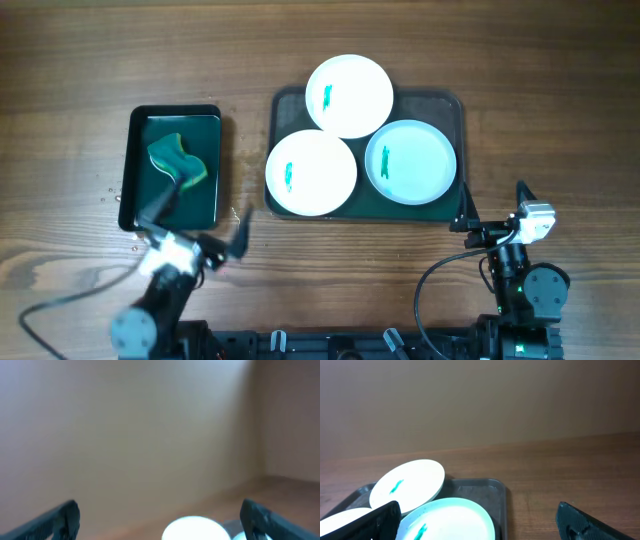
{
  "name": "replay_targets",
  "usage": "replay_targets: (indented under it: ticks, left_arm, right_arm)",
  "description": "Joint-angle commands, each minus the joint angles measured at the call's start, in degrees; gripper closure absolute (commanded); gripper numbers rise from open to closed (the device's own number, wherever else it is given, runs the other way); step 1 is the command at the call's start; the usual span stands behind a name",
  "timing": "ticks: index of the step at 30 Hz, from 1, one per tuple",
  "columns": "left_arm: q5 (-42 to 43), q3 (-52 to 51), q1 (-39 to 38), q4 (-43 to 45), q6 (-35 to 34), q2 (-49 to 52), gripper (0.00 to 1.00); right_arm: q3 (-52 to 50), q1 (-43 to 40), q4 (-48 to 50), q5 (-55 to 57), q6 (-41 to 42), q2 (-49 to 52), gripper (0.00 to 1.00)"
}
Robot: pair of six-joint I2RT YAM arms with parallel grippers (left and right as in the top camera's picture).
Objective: Clean dirty plates on tray and stack at the side
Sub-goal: 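Reach the left gripper into the black tray and grasp the sponge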
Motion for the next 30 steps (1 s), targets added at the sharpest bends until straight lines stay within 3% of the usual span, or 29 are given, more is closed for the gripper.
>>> replay_targets:
  ticks: [1,2,4,6,10,13,20,26,30]
  left_arm:
    - [-19.3,18.6,-0.2,-18.9,-0.1,12.5,0.0]
    - [-16.8,31.5,-0.2,-32.9,0.3,26.6,0.0]
    - [-12.3,35.7,-0.2,-37.9,0.3,33.2,0.0]
    - [-15.7,37.2,-0.1,-37.5,-0.2,37.9,0.0]
    - [-29.2,42.7,1.7,-42.0,-18.3,49.5,0.0]
    - [-29.7,46.7,4.4,-46.6,-23.7,58.3,0.0]
    - [-29.7,46.7,6.3,-42.1,-24.2,74.6,0.0]
    - [-36.0,46.7,6.3,-37.9,-31.2,84.8,0.0]
    - [-36.5,46.7,6.3,-35.0,-31.7,90.0,0.0]
  right_arm:
    - [-0.1,-0.3,0.2,0.9,-1.1,-0.2,0.0]
    - [-0.1,-0.3,0.2,0.9,-1.1,-0.2,0.0]
    - [-0.1,-0.3,0.2,0.9,-1.1,-0.2,0.0]
    - [-0.1,-0.3,0.2,0.9,-1.1,-0.2,0.0]
    - [-0.1,-0.3,0.2,0.9,-1.1,-0.2,0.0]
    - [-0.1,-0.3,0.2,0.9,-1.1,-0.2,0.0]
    - [-0.1,-0.3,0.2,0.9,-1.1,-0.2,0.0]
    - [-0.1,-0.3,0.2,0.9,-1.1,-0.2,0.0]
    - [-0.1,-0.3,0.2,0.9,-1.1,-0.2,0.0]
